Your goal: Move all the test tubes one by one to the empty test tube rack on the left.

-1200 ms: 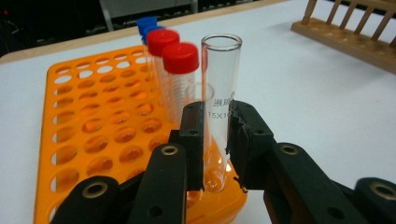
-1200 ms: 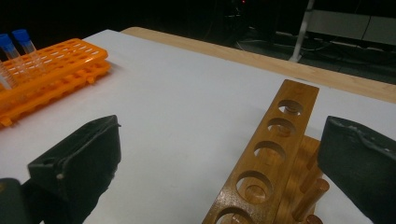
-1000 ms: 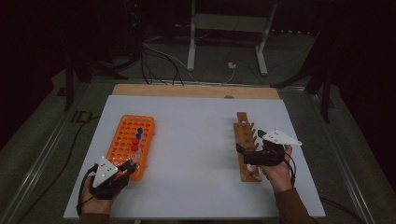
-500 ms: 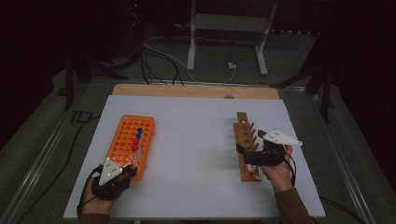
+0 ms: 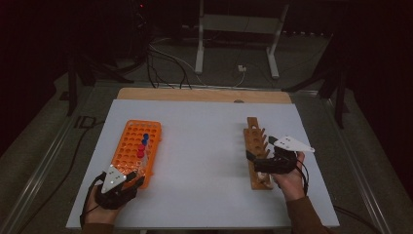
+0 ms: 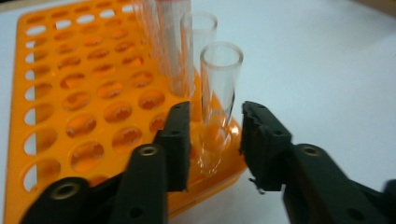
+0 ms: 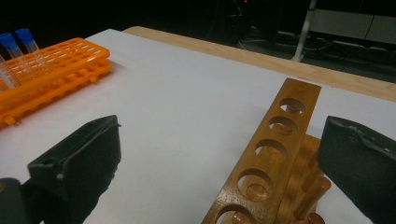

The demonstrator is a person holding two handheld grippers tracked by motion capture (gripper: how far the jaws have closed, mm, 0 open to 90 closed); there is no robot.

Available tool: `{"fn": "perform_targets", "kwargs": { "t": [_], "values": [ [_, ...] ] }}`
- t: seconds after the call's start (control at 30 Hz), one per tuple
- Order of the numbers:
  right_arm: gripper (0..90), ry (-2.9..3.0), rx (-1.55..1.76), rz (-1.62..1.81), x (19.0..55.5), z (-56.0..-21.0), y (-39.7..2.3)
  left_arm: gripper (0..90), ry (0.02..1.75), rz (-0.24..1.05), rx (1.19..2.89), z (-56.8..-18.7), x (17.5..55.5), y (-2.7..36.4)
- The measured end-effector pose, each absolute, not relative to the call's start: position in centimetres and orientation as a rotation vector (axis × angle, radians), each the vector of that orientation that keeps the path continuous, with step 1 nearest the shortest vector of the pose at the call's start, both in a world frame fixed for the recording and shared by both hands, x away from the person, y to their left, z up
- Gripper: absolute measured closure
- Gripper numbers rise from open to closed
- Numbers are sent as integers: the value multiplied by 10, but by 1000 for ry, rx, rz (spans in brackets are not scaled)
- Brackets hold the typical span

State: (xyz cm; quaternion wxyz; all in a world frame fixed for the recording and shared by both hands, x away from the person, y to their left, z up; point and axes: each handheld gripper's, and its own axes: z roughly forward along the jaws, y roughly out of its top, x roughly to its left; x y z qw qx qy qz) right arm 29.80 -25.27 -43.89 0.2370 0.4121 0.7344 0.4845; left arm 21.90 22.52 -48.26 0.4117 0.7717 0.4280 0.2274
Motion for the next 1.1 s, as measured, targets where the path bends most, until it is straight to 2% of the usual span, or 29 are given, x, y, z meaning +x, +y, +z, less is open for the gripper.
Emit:
{"fn": "perform_targets", "kwargs": {
  "t": [0.17,0.23,0.43,0.6,0.77,0.97,1.1],
  "values": [
    [1,2013,1124,1326,297,-439,-255,514,1073,565,1867,-478,218,230],
    [0,2011,1122,1326,296,-439,-256,454,1078,574,1836,-476,217,231],
    [0,2004,1117,1328,292,-438,-260,285,1088,638,1750,-466,220,233],
    [1,1993,1122,1341,288,-440,-266,192,1115,687,1693,-456,228,238],
    [0,1991,1129,1343,283,-447,-271,146,1127,718,1632,-447,237,240],
    [0,1957,1111,1378,280,-447,-274,28,1163,732,1601,-447,248,238],
    [0,1942,1100,1396,278,-447,-275,10,1184,730,1571,-451,250,240]
  ]
}}
